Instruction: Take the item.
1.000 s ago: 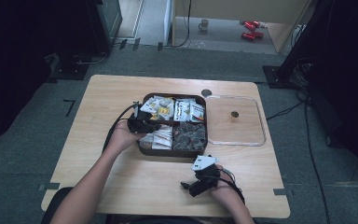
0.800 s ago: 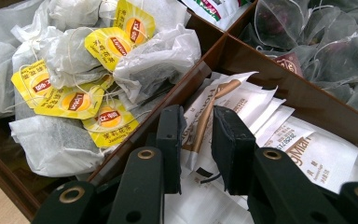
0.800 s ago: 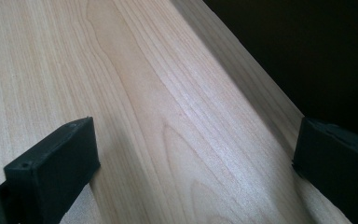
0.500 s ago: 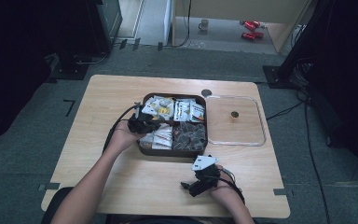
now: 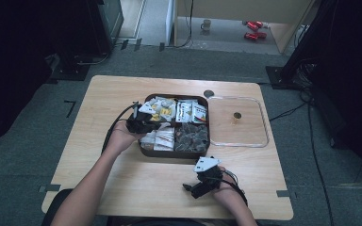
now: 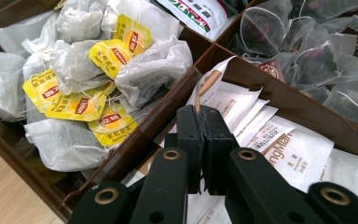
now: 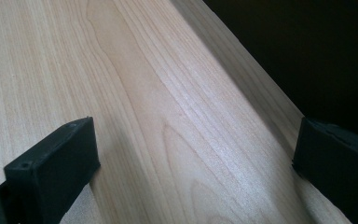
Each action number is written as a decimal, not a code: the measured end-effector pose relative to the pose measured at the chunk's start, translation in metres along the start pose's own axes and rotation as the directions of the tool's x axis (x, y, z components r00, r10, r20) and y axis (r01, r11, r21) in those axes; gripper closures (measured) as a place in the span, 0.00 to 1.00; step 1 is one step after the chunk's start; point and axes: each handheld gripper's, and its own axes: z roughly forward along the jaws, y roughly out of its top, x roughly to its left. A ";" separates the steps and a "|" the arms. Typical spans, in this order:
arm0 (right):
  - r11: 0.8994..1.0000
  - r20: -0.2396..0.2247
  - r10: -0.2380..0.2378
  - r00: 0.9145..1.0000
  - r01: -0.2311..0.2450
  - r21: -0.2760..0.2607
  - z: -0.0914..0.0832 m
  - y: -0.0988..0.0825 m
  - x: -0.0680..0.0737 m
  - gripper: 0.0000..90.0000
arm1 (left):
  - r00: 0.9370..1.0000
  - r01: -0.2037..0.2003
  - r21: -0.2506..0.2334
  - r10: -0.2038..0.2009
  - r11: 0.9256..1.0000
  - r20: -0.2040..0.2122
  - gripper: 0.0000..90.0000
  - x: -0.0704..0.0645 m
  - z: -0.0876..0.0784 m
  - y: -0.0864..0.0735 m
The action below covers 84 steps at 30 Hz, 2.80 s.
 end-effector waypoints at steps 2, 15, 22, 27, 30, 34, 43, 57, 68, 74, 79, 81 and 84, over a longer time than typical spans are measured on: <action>1.000 0.000 -0.001 1.000 0.001 0.000 0.000 0.000 0.000 0.00 | 1.000 -0.002 -0.001 0.002 1.000 -0.001 0.99 0.000 -0.002 0.000; 1.000 0.000 0.000 1.000 0.000 0.001 0.000 0.000 0.000 0.00 | 1.000 0.021 -0.058 -0.021 0.998 0.007 0.99 0.001 -0.030 0.001; 1.000 0.000 -0.001 1.000 0.001 0.001 0.000 0.000 0.000 0.00 | 0.999 0.041 -0.077 -0.040 0.996 0.008 0.99 0.004 -0.042 -0.002; 1.000 0.000 -0.001 1.000 0.001 0.001 0.000 0.000 0.000 0.00 | 0.999 0.052 -0.085 -0.052 0.995 0.007 0.99 0.007 -0.051 -0.004; 1.000 0.000 -0.001 1.000 0.001 0.001 0.000 0.000 0.000 0.00 | 0.998 0.056 -0.090 -0.056 0.994 0.008 0.99 0.007 -0.056 -0.004; 1.000 -0.001 -0.003 1.000 0.003 0.001 0.000 0.000 0.000 0.00 | 0.998 0.066 -0.095 -0.066 0.993 0.005 0.99 0.008 -0.062 -0.006; 1.000 -0.004 -0.005 1.000 0.005 0.001 0.000 0.000 0.000 0.00 | 0.997 0.082 -0.102 -0.082 0.991 0.003 0.99 0.010 -0.073 -0.010; 1.000 -0.009 -0.008 1.000 0.008 0.002 0.000 0.000 -0.001 0.00 | 0.992 0.122 -0.130 -0.126 0.984 -0.022 0.99 0.020 -0.091 -0.019; 1.000 -0.012 -0.011 1.000 0.011 0.002 0.000 0.000 -0.001 0.00 | 0.985 0.160 -0.137 -0.168 0.978 -0.045 0.99 0.031 -0.099 -0.028; 1.000 -0.012 -0.011 1.000 0.011 0.002 0.000 0.000 -0.001 0.00 | 0.981 0.174 -0.124 -0.183 0.977 -0.064 0.99 0.038 -0.099 -0.035; 1.000 -0.012 -0.011 1.000 0.011 0.002 0.000 0.000 -0.001 0.00 | 0.977 0.191 -0.122 -0.200 0.974 -0.073 0.99 0.045 -0.100 -0.040; 1.000 -0.012 -0.011 1.000 0.011 0.002 0.000 0.000 -0.001 0.00 | 0.975 0.198 -0.119 -0.207 0.973 -0.074 0.99 0.047 -0.100 -0.042; 1.000 -0.012 -0.011 1.000 0.011 0.002 0.000 0.000 -0.001 0.00 | 0.972 0.209 -0.119 -0.220 0.971 -0.081 0.99 0.052 -0.098 -0.047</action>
